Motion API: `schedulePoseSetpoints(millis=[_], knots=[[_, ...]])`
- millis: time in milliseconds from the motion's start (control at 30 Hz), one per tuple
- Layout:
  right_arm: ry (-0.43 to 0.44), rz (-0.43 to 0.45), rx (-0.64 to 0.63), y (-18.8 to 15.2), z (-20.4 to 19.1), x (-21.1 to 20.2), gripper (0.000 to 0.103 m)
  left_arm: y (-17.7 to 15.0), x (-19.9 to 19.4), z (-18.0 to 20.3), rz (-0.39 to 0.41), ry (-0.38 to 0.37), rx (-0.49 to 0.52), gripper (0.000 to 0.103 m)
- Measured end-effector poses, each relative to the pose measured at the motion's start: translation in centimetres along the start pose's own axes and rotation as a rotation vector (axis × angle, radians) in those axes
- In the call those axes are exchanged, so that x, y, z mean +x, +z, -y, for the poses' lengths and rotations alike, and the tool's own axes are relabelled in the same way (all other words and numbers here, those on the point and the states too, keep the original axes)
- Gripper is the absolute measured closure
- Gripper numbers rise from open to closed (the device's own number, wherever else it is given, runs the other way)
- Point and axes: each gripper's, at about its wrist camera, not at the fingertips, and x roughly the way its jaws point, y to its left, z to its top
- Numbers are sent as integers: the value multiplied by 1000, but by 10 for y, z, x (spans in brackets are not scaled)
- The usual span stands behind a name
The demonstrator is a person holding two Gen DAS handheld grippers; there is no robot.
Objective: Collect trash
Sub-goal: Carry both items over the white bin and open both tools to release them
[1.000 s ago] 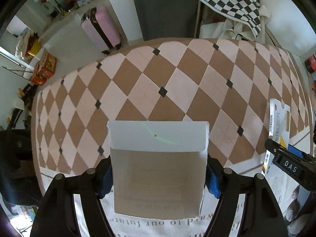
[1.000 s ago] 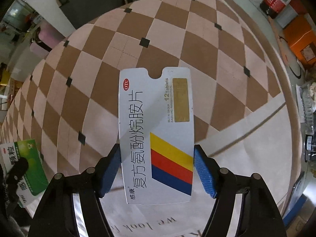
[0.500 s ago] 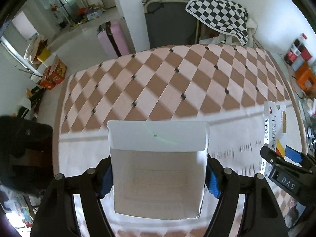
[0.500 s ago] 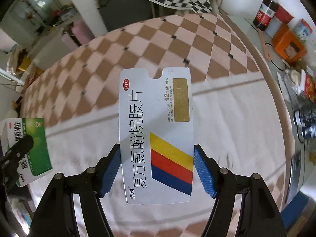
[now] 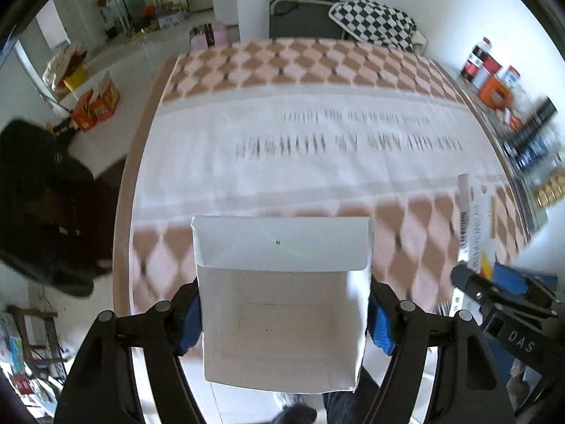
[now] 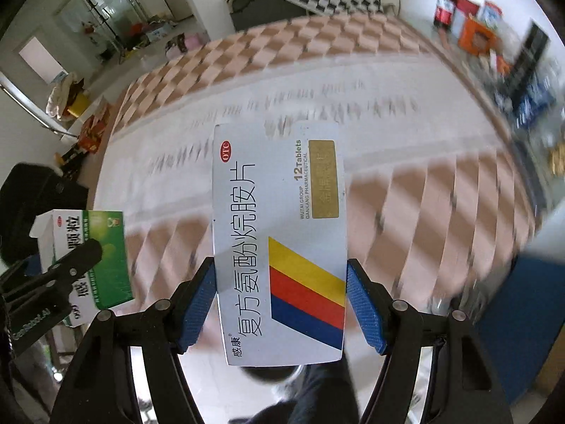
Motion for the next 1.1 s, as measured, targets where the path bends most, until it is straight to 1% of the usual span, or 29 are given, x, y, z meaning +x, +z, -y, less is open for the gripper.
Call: schedulePoseSetpoints(millis=[33, 100, 133, 267, 367, 400, 433, 467, 500, 533, 567, 600, 667, 733, 767, 800, 867, 900, 933, 967, 1000, 1033, 1067, 1100], knots=[[7, -16, 0, -17, -1, 0, 30, -14, -2, -2, -12, -8, -3, 31], [26, -60, -12, -65, -2, -1, 30, -52, -6, -11, -42, -18, -11, 31], [31, -78, -15, -81, -2, 0, 30, -64, -6, -13, -56, -21, -17, 31], [56, -195, -24, -159, 7, 20, 30, -124, 7, -30, -140, -39, -73, 31], [60, -289, -25, -210, 21, 62, 30, -163, 38, -40, -206, -36, -122, 31], [55, -312, -26, -221, 25, 78, 30, -179, 58, -44, -233, -34, -142, 31], [53, -343, -18, -236, 32, 103, 30, -190, 75, -46, -254, -38, -156, 31], [60, -361, -12, -248, 36, 124, 30, -202, 101, -49, -275, -57, -167, 31], [56, -373, -13, -254, 40, 145, 30, -212, 123, -51, -294, -66, -177, 31], [50, -386, -14, -263, 44, 169, 30, -225, 154, -54, -326, -63, -195, 31], [48, -397, -14, -272, 48, 191, 30, -234, 177, -56, -349, -75, -208, 31], [44, -407, -10, -281, 53, 219, 30, -248, 210, -59, -376, -95, -227, 31], [40, -428, -4, -299, 62, 272, 30, -266, 256, -61, -419, -103, -245, 31], [48, -444, 7, -309, 66, 310, 30, -285, 300, -62, -452, -133, -276, 30], [57, -456, 2, -319, 67, 337, 30, -291, 322, -63, -463, -152, -292, 28], [62, -460, 1, -324, 68, 353, 29, -296, 333, -64, -465, -163, -304, 27], [84, -478, -3, -334, 68, 388, 29, -305, 363, -68, -494, -175, -348, 25], [92, -484, -4, -338, 68, 399, 29, -311, 369, -69, -497, -182, -366, 19], [99, -492, -9, -341, 68, 410, 29, -314, 376, -72, -503, -179, -376, 7], [100, -494, -11, -345, 67, 421, 29, -316, 380, -75, -508, -170, -380, 4], [108, -496, -9, -345, 68, 427, 29, -325, 377, -83, -505, -164, -384, 4], [130, -499, -7, -348, 67, 431, 23, -329, 375, -87, -505, -155, -387, 4], [154, -498, -9, -348, 66, 434, 0, -332, 374, -90, -503, -148, -390, 4], [160, -490, -13, -349, 65, 433, 0, -334, 370, -93, -498, -135, -389, 3]])
